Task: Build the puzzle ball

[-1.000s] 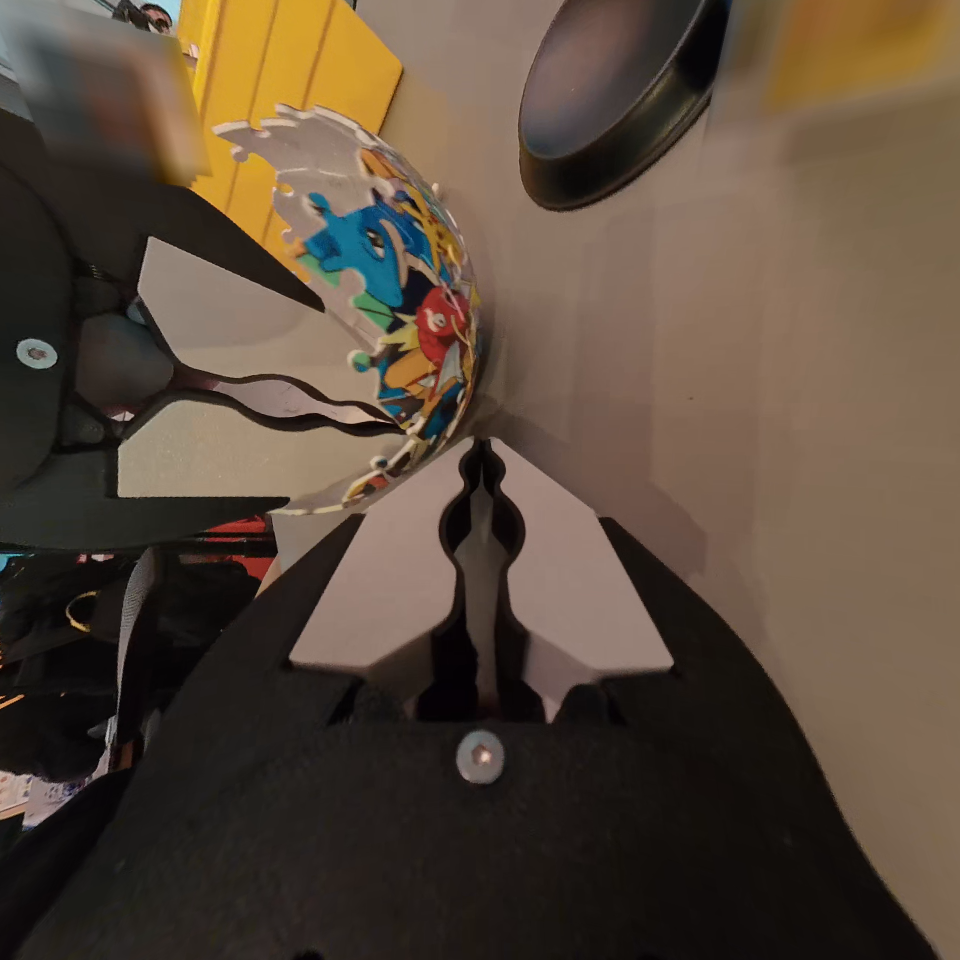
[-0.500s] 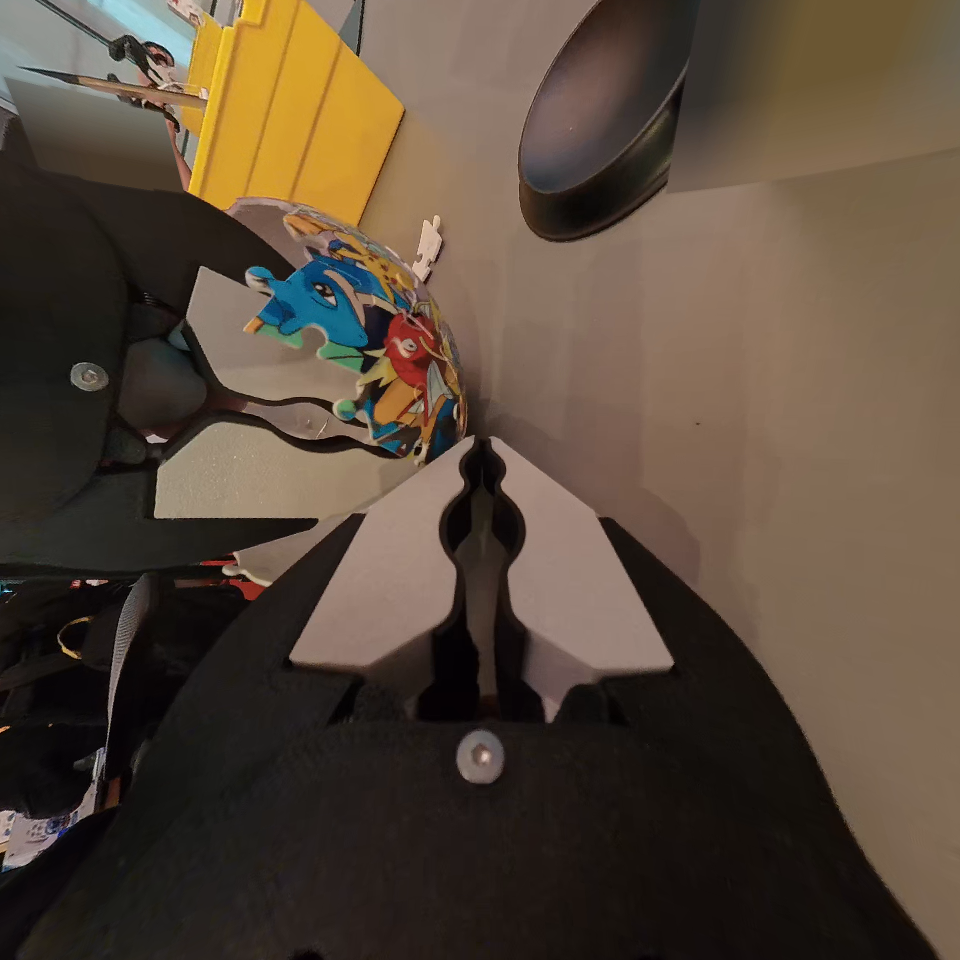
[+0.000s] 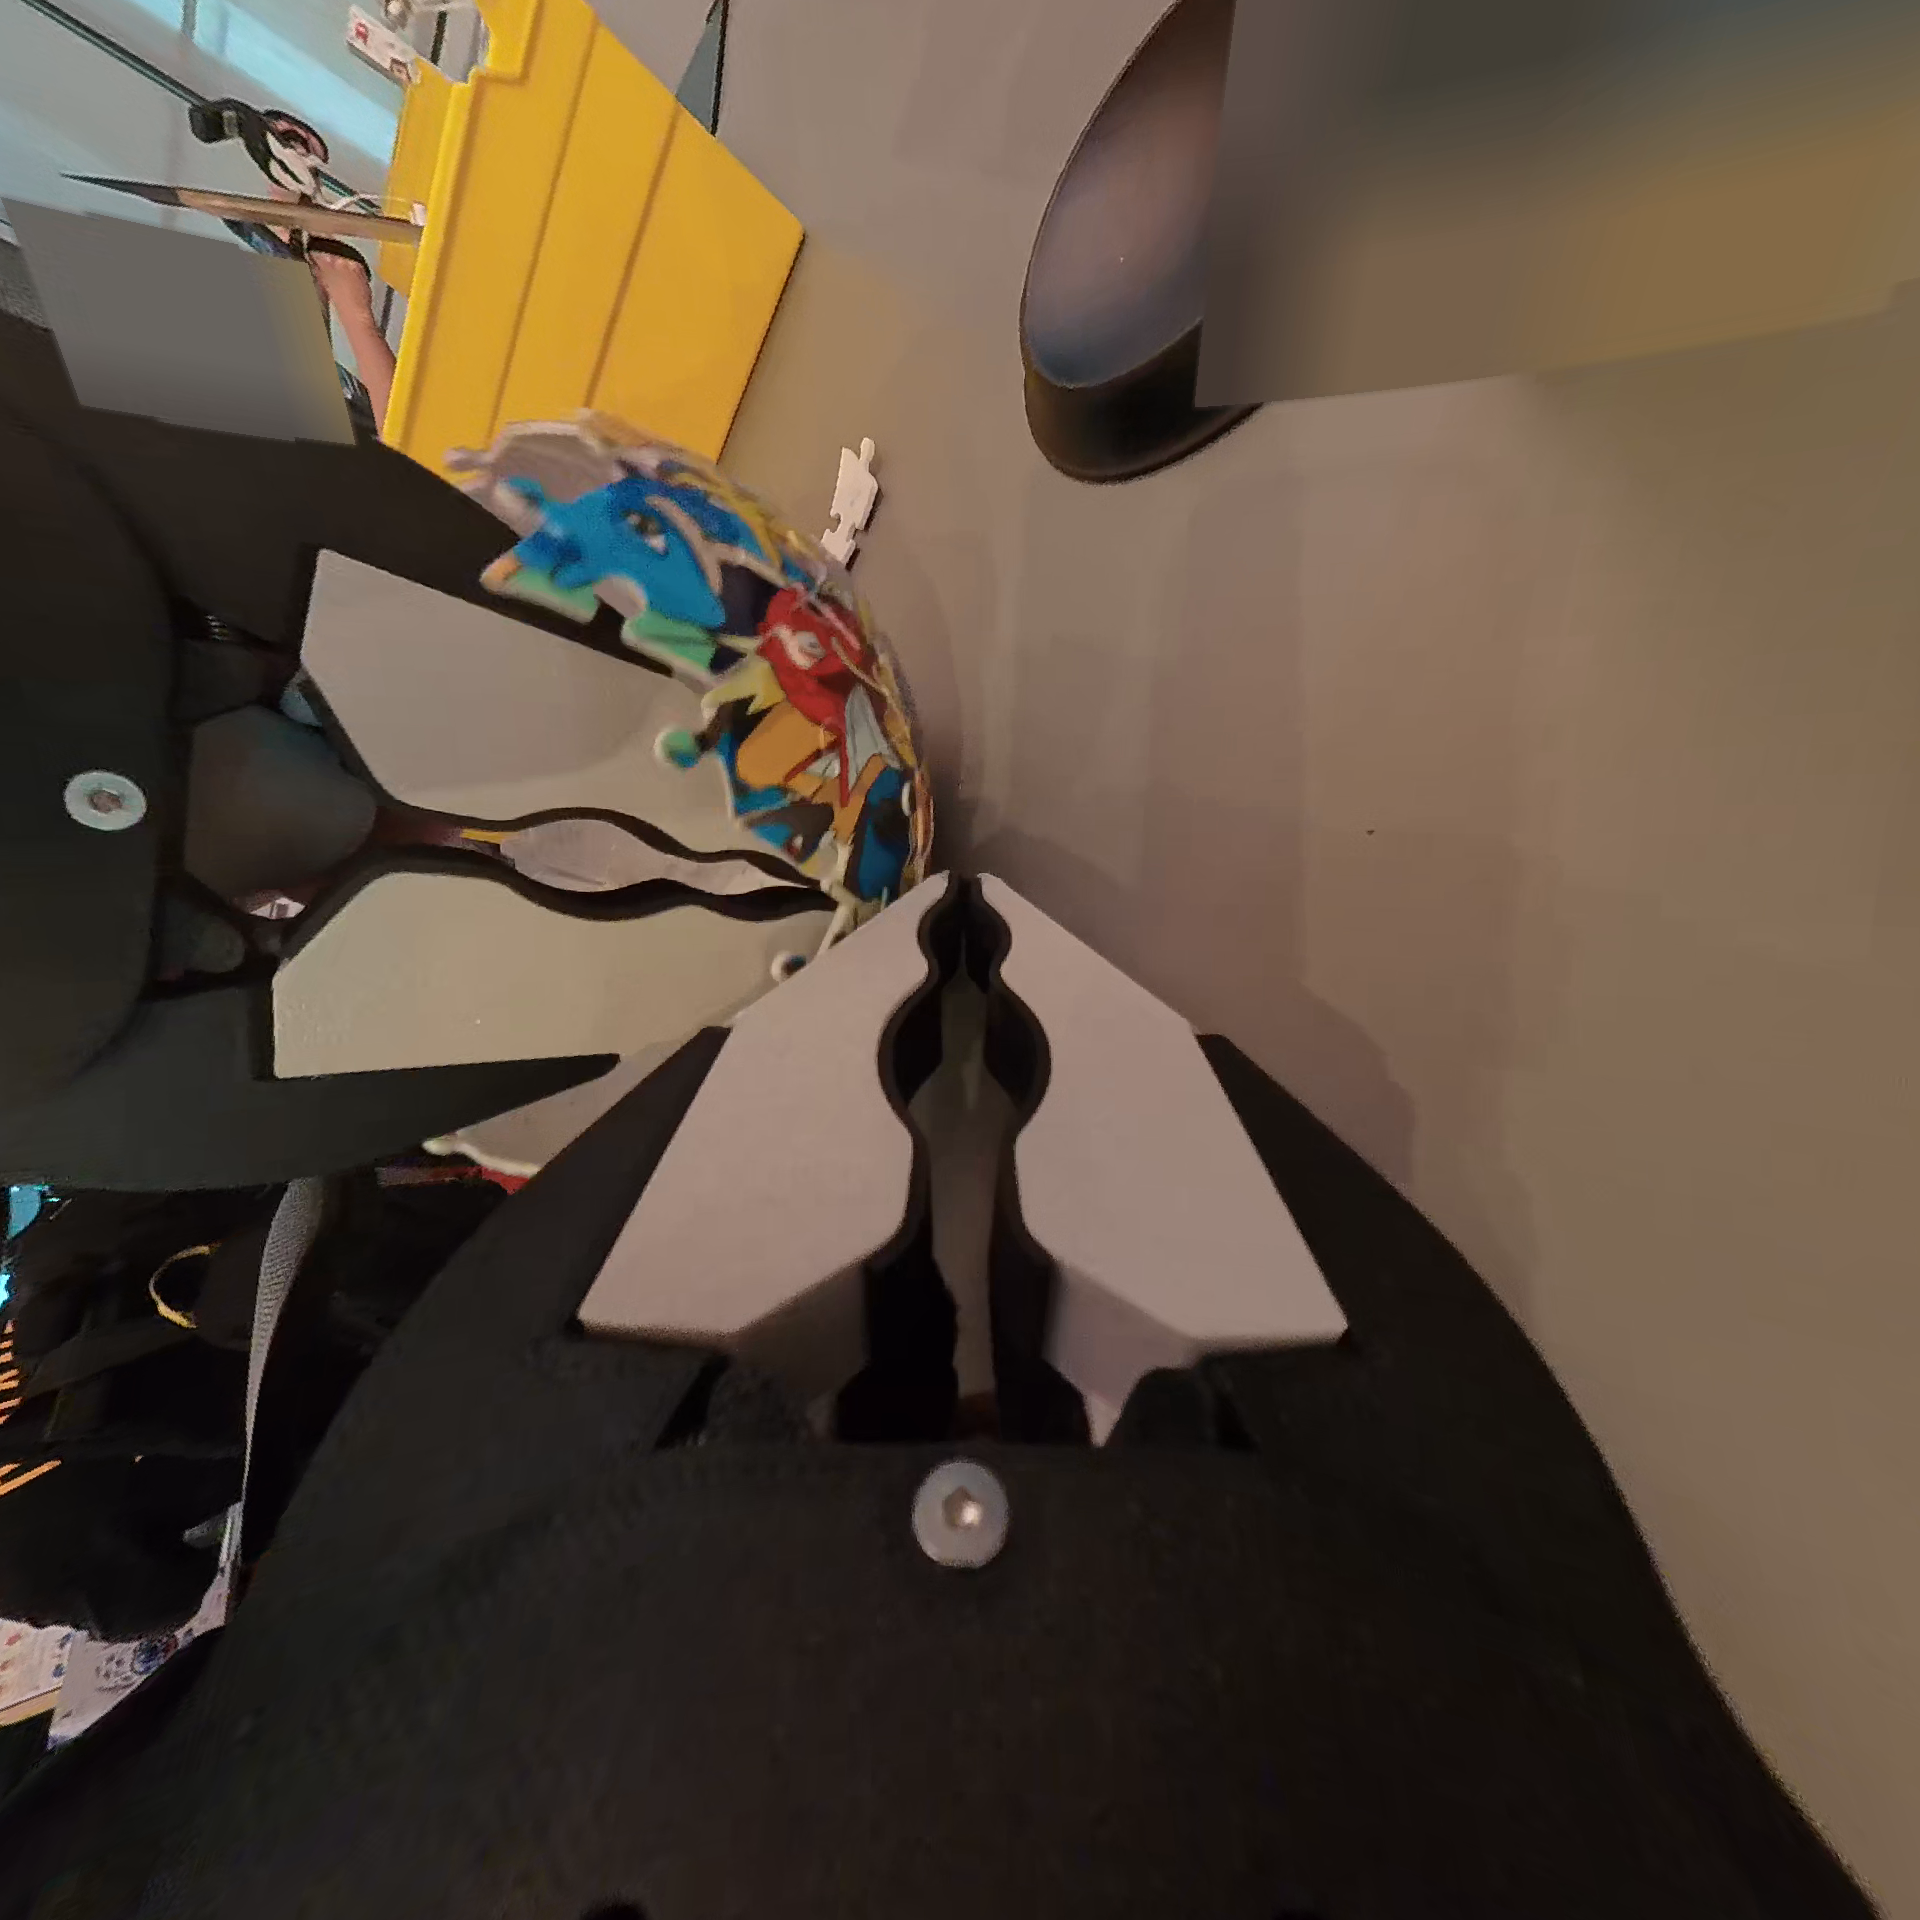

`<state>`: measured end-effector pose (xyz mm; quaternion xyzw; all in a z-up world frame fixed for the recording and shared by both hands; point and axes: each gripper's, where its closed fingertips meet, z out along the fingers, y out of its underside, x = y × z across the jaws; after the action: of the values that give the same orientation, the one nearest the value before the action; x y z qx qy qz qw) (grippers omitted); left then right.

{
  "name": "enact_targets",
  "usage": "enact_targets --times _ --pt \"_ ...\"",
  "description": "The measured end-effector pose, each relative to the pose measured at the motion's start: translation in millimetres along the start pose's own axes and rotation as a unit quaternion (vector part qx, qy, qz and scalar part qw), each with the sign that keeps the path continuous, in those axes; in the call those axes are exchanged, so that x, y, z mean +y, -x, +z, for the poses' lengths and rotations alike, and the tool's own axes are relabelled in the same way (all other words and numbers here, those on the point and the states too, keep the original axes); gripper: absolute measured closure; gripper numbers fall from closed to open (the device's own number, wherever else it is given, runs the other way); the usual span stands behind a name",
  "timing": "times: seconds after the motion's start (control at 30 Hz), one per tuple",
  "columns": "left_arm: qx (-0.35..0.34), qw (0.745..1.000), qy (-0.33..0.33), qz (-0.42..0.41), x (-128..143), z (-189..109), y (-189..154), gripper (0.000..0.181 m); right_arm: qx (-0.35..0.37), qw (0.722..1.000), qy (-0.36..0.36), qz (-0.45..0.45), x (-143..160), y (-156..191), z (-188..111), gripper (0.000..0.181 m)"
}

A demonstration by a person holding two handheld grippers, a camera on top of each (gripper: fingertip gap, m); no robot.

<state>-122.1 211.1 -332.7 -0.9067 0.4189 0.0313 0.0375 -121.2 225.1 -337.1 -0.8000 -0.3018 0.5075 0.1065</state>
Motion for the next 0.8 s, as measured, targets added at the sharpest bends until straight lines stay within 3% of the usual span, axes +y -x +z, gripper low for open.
enact_targets --times 0.33,0.53,0.8 --pt "-0.04 0.997 -0.057 -0.025 13.9 -26.7 12.9 0.181 0.019 1.0 -0.003 -0.004 -3.1 -8.2 -11.4 0.181" --pt "-0.108 0.988 -0.096 -0.057 46.9 -46.0 37.5 0.181 0.038 0.999 -0.016 -0.025 -8.8 -8.6 -24.5 0.181" --pt "-0.153 0.955 -0.193 -0.163 93.2 -79.0 72.8 0.123 0.078 0.995 -0.029 -0.063 -14.0 -12.1 -38.7 0.181"
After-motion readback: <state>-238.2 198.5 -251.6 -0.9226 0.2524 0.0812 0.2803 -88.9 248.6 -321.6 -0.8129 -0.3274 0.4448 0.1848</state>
